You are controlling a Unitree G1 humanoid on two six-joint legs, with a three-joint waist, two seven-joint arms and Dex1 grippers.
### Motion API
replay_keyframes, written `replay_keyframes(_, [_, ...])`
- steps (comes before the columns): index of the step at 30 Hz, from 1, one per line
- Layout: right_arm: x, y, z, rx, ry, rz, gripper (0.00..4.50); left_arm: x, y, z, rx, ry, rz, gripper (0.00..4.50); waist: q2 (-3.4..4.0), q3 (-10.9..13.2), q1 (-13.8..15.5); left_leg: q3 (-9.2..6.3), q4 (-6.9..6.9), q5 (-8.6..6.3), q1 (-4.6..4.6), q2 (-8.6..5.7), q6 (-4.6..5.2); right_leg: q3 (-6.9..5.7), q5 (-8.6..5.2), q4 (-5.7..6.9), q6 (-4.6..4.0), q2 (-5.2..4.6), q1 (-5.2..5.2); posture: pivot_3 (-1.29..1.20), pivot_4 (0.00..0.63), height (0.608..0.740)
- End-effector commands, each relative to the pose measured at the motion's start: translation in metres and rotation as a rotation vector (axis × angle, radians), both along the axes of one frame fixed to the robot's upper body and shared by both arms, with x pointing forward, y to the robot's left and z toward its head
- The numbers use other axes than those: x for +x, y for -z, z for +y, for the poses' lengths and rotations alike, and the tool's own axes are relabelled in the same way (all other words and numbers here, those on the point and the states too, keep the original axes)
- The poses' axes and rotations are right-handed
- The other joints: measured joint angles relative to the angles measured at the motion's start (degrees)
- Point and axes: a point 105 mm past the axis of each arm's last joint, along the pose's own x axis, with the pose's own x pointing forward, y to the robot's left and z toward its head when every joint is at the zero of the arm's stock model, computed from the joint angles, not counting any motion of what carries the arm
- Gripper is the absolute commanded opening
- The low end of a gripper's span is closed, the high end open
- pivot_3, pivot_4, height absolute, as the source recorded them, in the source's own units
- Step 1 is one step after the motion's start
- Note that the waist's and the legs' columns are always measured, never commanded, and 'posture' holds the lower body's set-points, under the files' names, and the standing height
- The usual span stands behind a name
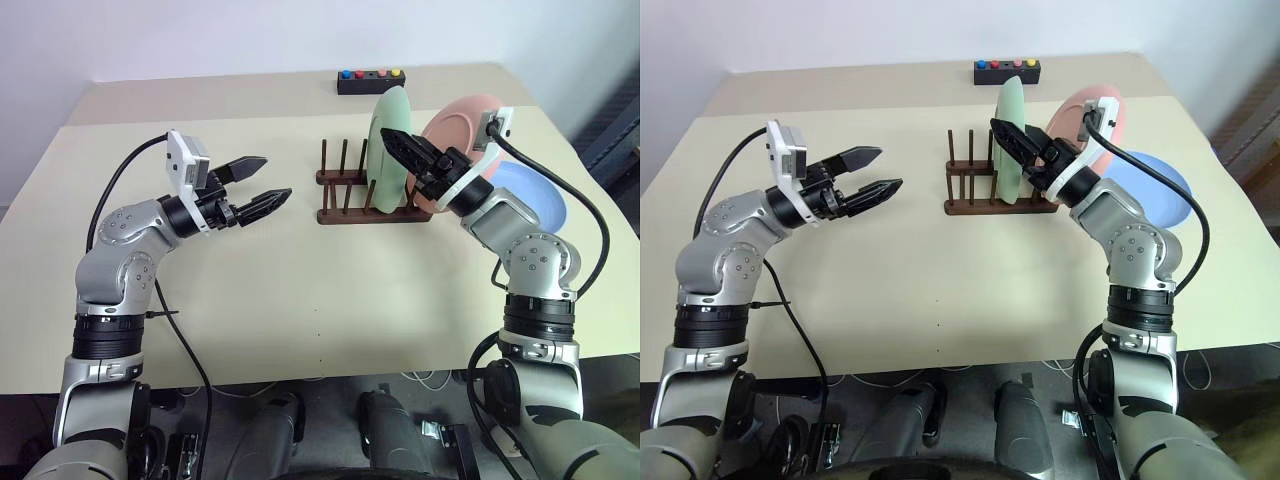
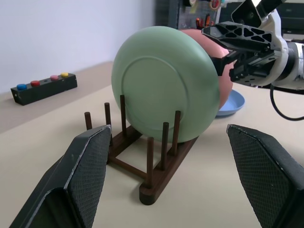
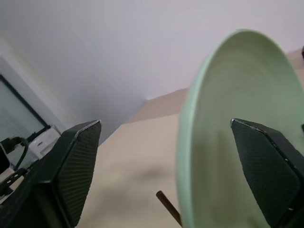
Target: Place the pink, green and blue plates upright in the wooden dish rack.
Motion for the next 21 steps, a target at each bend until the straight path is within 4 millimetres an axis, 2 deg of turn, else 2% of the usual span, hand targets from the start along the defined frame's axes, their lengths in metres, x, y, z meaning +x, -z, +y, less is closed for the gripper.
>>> replay_keyframes(1, [-0.013,-0.032,0.006,-0.024,-0.025,-0.144,4.47,-0.004,-0.011,-0.002,0.016,0.009,-0.060,4.01,0.00,0.00,0.01,0.00,0.00,0.00,0.00,0.00,0.00,0.00,0.00,0.00,0.00,0.00,0.00,0.00,0.150,0.740])
replay_keyframes(8, [-0.023,-0.062,0.005,-0.033,-0.020,-0.246,4.47,-0.003,-0.012,-0.003,0.012,0.010,-0.061,4.01,0.00,0.00,0.03,0.00,0.00,0.00,0.00,0.00,0.00,0.00,0.00,0.00,0.00,0.00,-0.01,0.00,0.150,0.740])
replay_keyframes(12, [-0.022,-0.086,-0.023,-0.027,0.088,-0.323,4.47,-0.004,-0.012,-0.003,0.009,0.010,-0.065,4.01,0.00,0.00,0.11,0.01,0.00,0.00,0.00,0.00,0.00,0.00,0.00,0.00,0.00,0.00,-0.01,0.00,0.150,0.740])
replay_keyframes(15, [-0.020,-0.088,-0.033,0.055,0.057,-0.263,4.47,-0.004,-0.012,-0.003,0.008,0.010,-0.063,4.01,0.00,0.00,0.16,0.01,-0.01,0.00,0.00,0.00,0.00,0.00,0.00,-0.02,0.00,0.00,0.00,0.00,0.150,0.740])
replay_keyframes(18, [-0.019,-0.068,-0.020,-0.041,0.056,-0.252,4.47,-0.003,-0.012,-0.004,0.006,0.014,-0.064,4.01,-0.01,-0.01,0.01,0.01,-0.01,0.00,0.00,0.01,0.00,0.00,0.00,-0.02,0.00,-0.01,0.01,0.00,0.150,0.740])
replay_keyframes(21, [-0.021,-0.066,-0.015,-0.027,0.037,-0.244,4.47,-0.003,-0.012,-0.005,0.005,0.014,-0.068,4.01,0.02,0.01,-0.19,0.03,-0.02,0.00,0.01,0.04,0.00,0.01,0.02,0.01,-0.03,0.01,-0.02,0.00,0.150,0.740])
